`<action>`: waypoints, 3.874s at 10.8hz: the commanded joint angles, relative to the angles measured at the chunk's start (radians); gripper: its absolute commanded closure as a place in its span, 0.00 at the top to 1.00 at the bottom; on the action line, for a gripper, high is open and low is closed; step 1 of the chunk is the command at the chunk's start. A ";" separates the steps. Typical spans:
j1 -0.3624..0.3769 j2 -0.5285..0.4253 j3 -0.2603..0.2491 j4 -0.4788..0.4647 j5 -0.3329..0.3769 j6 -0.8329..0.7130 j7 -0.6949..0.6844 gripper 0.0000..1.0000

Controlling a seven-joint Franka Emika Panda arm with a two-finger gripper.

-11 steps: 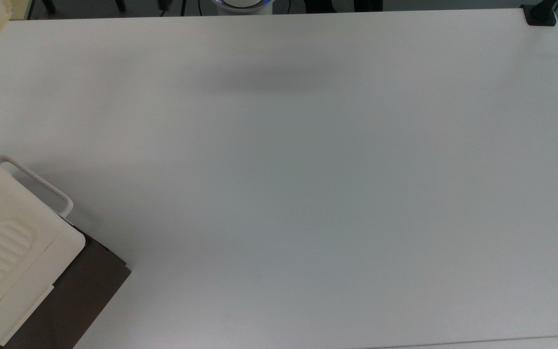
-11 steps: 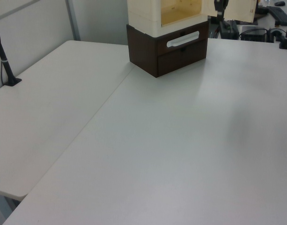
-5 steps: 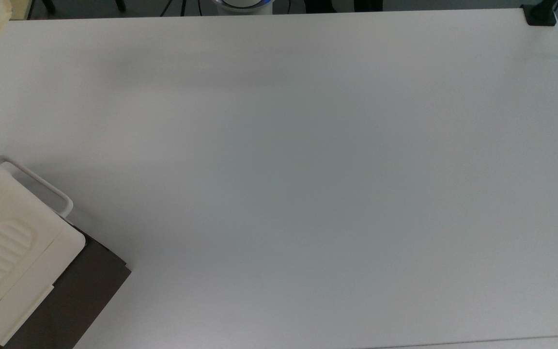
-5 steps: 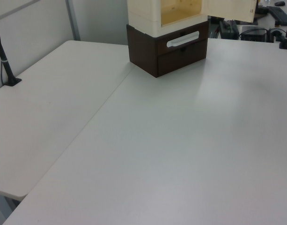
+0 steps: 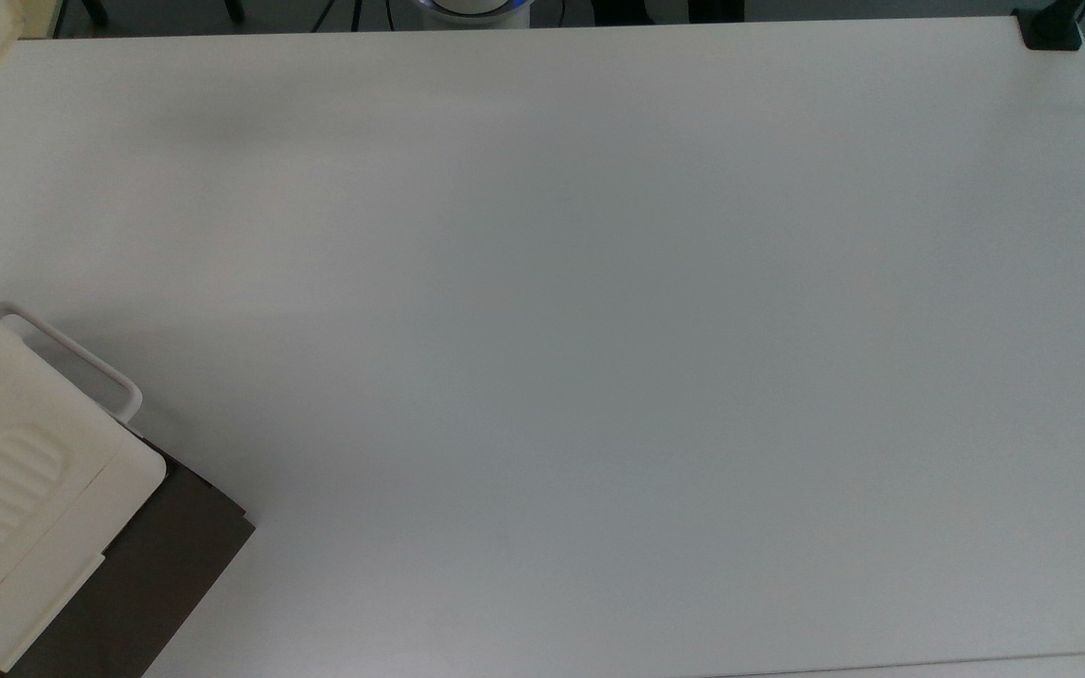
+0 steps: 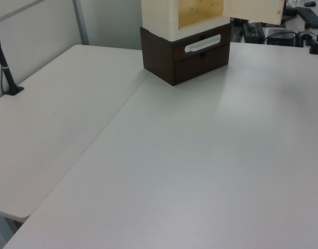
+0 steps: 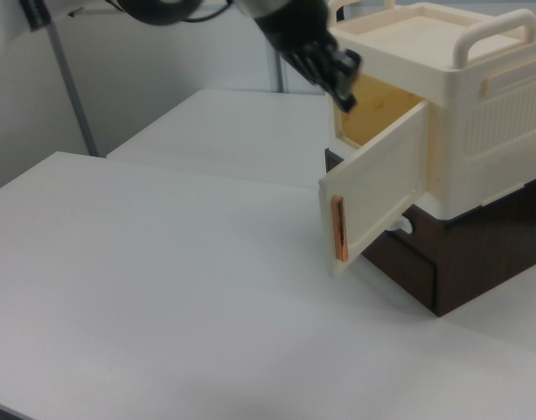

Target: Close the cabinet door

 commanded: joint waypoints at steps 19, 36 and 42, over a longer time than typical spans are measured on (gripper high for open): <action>0.065 0.176 0.021 -0.040 0.222 0.301 0.043 0.00; 0.090 0.286 0.101 -0.089 0.241 0.690 -0.042 0.00; 0.181 0.129 0.143 -0.111 0.017 0.110 -0.044 0.00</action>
